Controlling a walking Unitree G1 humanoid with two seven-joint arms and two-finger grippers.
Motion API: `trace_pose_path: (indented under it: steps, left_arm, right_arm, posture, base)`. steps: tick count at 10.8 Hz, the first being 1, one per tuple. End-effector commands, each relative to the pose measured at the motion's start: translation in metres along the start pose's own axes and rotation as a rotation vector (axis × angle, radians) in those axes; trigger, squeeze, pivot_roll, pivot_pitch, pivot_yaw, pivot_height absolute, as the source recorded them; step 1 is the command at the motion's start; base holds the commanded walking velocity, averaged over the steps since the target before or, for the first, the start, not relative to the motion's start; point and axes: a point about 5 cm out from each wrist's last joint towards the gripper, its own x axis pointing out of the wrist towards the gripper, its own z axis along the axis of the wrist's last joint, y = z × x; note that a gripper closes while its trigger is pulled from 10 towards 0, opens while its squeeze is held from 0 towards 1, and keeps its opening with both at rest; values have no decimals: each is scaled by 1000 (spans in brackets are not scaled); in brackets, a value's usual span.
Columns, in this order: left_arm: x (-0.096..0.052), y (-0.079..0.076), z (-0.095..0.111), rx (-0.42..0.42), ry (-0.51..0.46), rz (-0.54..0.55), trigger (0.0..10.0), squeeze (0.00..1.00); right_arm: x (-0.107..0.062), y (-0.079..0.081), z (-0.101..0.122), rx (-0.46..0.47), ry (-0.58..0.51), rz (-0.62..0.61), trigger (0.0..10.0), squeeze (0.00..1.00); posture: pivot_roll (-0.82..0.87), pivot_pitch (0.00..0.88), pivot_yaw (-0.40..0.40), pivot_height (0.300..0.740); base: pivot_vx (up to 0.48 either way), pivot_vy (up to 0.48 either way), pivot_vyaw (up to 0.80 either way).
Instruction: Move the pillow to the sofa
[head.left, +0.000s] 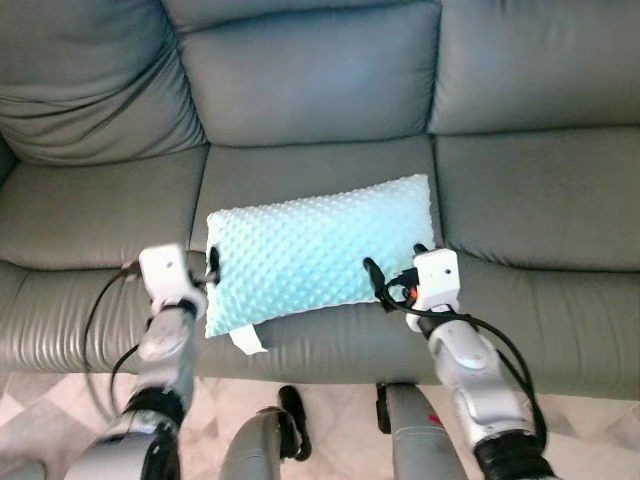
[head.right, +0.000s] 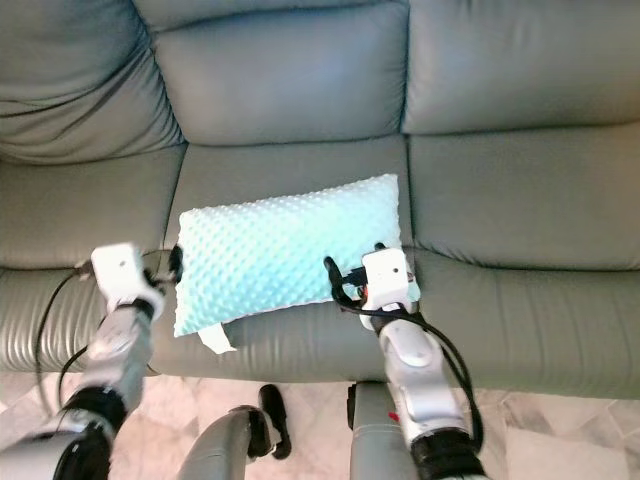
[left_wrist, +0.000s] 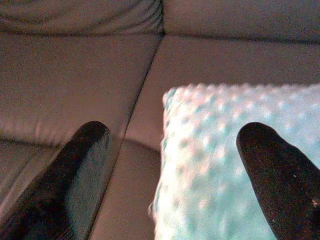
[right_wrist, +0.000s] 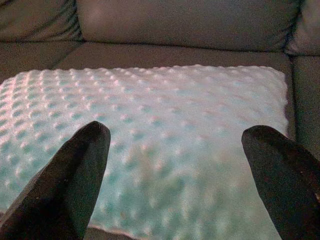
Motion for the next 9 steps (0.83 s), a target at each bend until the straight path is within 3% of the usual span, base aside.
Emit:
trace_pose_path:
  steps: [1,4,7,9]
  left_arm:
    - [-14,21,-20,-9,78,66,10000,1000]
    - [-39,27,-45,-64,163,93,10000,1000]
    - [-60,17,-64,-85,261,32,10000,1000]
    - [-63,8,-75,-117,343,-2,10000,329]
  right_arm:
    - [-7,8,-8,23,57,39,10000,1000]
    - [-10,23,-13,60,163,172,10000,1000]
    - [-3,22,-6,56,163,168,10000,1000]
    - [0,22,-1,47,167,157,10000,1000]
  posture:
    - [-241,263,145,740]
    - [-229,205,135,740]
    - [-220,171,122,740]
    - [-234,179,128,740]
  base:
    - [0,0,0]
    - [0,0,0]
    - [0,0,0]
    - [0,0,0]
